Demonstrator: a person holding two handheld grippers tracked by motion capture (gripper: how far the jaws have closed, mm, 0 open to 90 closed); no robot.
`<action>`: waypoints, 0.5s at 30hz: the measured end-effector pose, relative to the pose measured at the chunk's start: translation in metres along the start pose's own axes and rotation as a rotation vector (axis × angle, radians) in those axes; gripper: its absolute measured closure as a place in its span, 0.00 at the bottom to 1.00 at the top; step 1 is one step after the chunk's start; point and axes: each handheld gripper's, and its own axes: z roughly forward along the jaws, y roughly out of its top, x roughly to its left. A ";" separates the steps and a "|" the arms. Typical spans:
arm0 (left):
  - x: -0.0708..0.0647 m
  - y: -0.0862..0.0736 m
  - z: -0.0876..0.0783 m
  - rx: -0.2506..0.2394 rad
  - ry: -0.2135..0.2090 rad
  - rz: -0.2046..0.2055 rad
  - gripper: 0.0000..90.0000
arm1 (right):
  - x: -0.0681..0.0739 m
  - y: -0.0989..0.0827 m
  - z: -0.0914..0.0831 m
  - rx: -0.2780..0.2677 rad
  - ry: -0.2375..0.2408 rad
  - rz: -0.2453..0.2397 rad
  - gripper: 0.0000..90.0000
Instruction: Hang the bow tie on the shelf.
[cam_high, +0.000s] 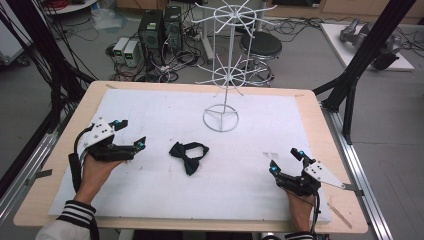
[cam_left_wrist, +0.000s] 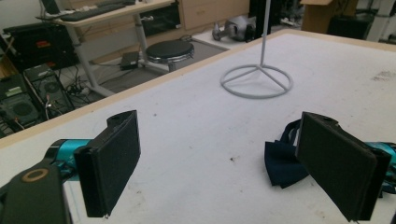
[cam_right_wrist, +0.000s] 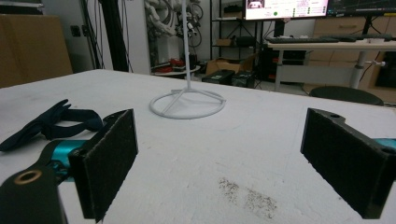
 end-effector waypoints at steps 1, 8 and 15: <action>0.000 0.000 0.000 0.000 0.000 0.000 0.16 | 0.000 0.000 0.000 0.000 0.001 0.000 0.11; -0.005 0.015 0.018 0.058 -0.053 0.015 0.16 | 0.000 0.000 0.000 -0.002 0.001 0.001 0.11; -0.008 0.024 0.042 0.143 -0.115 0.019 0.16 | -0.001 0.000 0.000 -0.005 0.001 0.001 0.11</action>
